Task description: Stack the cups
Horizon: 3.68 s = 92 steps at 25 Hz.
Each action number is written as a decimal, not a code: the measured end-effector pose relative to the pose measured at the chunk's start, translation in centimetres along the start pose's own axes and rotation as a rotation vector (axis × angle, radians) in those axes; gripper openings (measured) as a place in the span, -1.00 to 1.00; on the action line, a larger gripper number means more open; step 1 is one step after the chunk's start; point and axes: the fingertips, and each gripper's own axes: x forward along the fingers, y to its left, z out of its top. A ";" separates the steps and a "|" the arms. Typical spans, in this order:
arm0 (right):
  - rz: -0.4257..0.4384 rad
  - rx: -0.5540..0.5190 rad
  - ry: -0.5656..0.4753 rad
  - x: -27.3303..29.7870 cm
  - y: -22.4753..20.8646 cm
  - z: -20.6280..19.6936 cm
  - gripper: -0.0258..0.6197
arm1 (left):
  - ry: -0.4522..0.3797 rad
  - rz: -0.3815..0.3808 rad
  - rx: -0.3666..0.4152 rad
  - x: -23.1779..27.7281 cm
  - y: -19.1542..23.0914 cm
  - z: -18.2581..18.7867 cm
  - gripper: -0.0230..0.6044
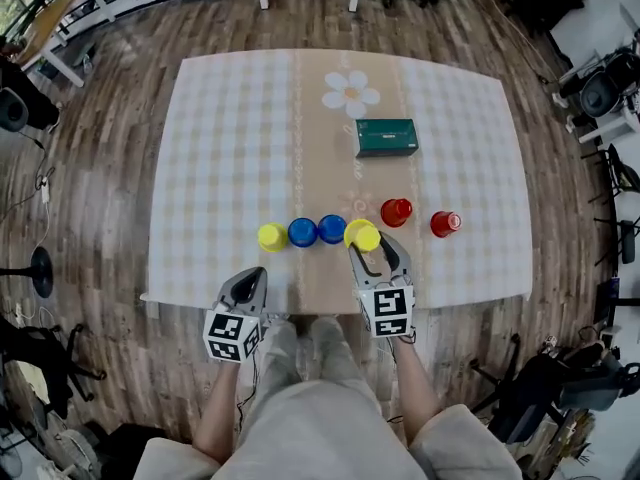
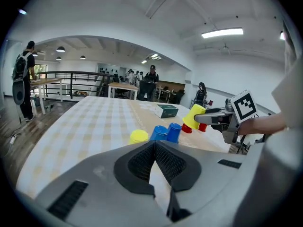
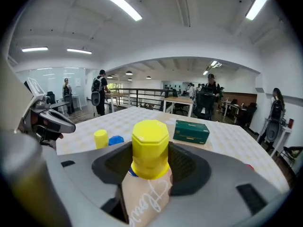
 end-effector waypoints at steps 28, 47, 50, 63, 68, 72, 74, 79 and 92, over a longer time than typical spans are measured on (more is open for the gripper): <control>0.230 -0.135 0.068 8.4 15.5 3.8 -0.19 | -0.070 0.169 -0.107 -8.4 9.5 -1.9 -0.89; 0.258 -0.091 0.058 8.4 14.7 3.0 0.00 | -0.067 0.183 -0.114 -8.0 8.8 -2.1 -0.89; 0.254 -0.088 0.052 8.3 14.7 2.9 0.10 | -0.067 0.179 -0.110 -7.9 8.8 -2.1 -0.89; 0.204 -0.029 0.031 3.3 10.3 1.3 0.12 | -0.043 0.091 -0.054 -4.9 5.4 -1.1 -0.89; 0.100 0.037 0.031 1.6 5.3 -0.4 0.11 | -0.015 0.023 -0.012 -2.7 2.7 -0.7 -0.89; 0.006 0.084 0.041 0.5 0.4 -2.0 0.11 | 0.000 -0.016 0.015 -1.2 0.7 -0.4 -0.89; -0.038 0.103 0.053 0.2 -1.8 -2.9 0.10 | 0.006 -0.031 0.025 -0.6 -0.1 -0.1 -0.89; -0.099 0.130 0.091 0.7 -5.7 -5.3 0.10 | 0.016 -0.042 0.034 0.2 -1.1 0.0 -0.89; -0.156 0.174 0.174 5.7 -10.6 -8.3 0.07 | 0.018 -0.003 0.014 0.3 -0.2 0.2 -0.89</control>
